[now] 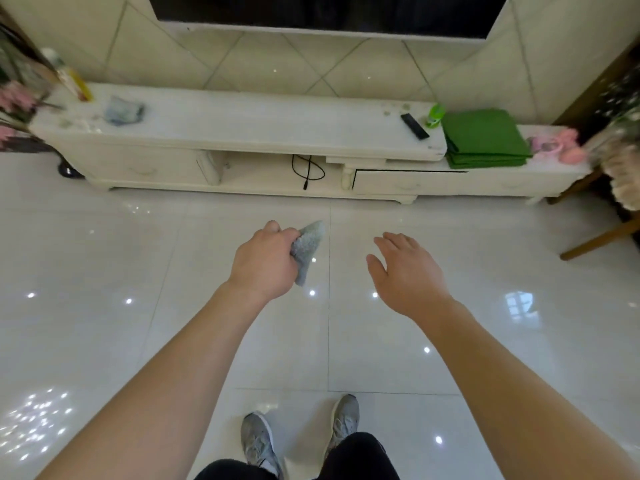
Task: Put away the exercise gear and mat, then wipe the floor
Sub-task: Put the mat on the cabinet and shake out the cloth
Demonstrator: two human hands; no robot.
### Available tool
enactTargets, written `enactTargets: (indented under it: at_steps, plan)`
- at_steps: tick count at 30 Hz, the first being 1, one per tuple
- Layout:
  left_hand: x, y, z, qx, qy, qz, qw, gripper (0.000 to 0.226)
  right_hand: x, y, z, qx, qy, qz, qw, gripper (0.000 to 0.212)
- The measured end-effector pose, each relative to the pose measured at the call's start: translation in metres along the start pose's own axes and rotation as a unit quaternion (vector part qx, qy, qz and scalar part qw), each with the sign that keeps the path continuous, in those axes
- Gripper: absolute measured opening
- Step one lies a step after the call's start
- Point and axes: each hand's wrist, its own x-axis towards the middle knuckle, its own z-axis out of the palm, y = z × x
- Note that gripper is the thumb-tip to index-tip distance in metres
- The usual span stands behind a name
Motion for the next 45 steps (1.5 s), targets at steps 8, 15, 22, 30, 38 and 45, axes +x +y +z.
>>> enactTargets:
  at_steps: [8, 15, 22, 30, 38, 45]
  plan:
    - [-0.012, 0.044, -0.047, 0.009, 0.021, 0.001, 1.0, 0.029, -0.026, 0.009, -0.081, -0.004, 0.034, 0.003, 0.999, 0.049]
    - [-0.008, 0.082, -0.08, -0.011, 0.06, 0.009, 0.998, 0.033, -0.033, 0.026, -0.131, -0.016, 0.056, 0.01, 0.998, 0.049]
    - [0.014, 0.101, -0.102, -0.001, 0.08, 0.056, 0.995, 0.026, -0.029, 0.029, -0.159, -0.011, 0.091, 0.038, 0.995, 0.047]
    - [0.05, 0.11, -0.119, 0.006, 0.038, 0.141, 0.989, 0.028, -0.031, 0.025, -0.163, -0.023, 0.115, 0.115, 0.986, 0.047]
    - [0.071, 0.15, -0.114, 0.016, -0.012, 0.242, 0.97, 0.026, -0.066, 0.037, -0.168, -0.022, 0.13, 0.226, 0.965, 0.047]
    - [0.056, 0.22, -0.088, 0.032, -0.039, 0.318, 0.947, 0.025, -0.132, 0.077, -0.174, -0.012, 0.151, 0.305, 0.94, 0.047]
